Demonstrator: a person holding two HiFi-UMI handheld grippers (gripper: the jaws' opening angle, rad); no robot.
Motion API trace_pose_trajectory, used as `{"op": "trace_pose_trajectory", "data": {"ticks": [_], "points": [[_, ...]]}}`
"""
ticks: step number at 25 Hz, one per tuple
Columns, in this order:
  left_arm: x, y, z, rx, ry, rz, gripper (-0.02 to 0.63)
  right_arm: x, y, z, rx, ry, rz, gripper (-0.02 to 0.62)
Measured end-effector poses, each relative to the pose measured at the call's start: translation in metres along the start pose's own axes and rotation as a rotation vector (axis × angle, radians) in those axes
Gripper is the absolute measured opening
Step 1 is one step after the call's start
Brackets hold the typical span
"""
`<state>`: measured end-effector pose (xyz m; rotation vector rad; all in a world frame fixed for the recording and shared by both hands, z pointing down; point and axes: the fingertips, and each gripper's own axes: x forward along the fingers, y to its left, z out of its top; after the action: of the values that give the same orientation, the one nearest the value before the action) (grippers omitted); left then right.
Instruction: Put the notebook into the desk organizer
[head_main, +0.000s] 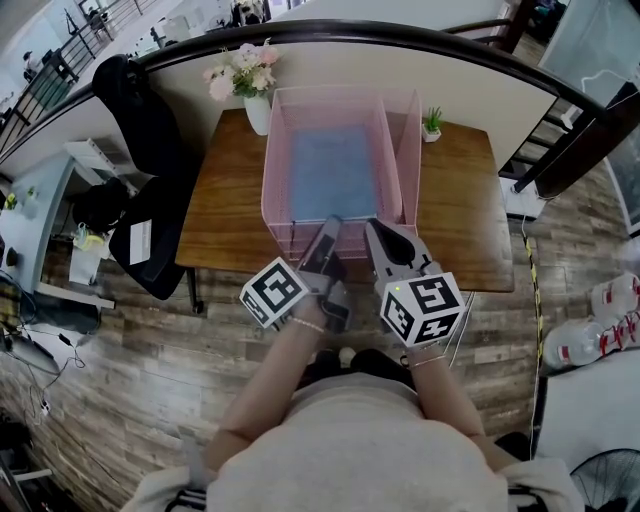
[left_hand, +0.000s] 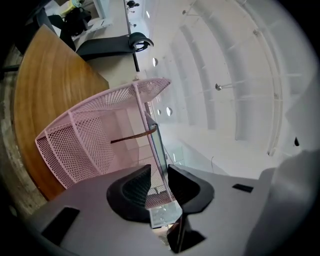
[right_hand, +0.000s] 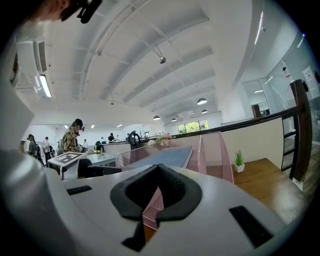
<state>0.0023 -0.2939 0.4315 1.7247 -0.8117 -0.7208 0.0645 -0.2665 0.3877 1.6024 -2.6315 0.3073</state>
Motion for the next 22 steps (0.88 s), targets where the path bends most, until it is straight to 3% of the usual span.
{"op": "trace_pose_trajectory", "data": {"ticks": [10,13,22], "points": [[-0.003,-0.008,0.002,0.029,-0.012,-0.024,0.103,-0.001,0.006,0.000,-0.008,0.009,0.010,0.009],[-0.010,-0.003,0.004,0.087,-0.005,0.020,0.103,-0.002,0.008,0.000,-0.009,0.007,0.011,0.009],[-0.026,-0.020,-0.005,0.169,0.024,-0.007,0.103,-0.011,0.016,-0.002,-0.004,0.001,0.023,0.009]]}}
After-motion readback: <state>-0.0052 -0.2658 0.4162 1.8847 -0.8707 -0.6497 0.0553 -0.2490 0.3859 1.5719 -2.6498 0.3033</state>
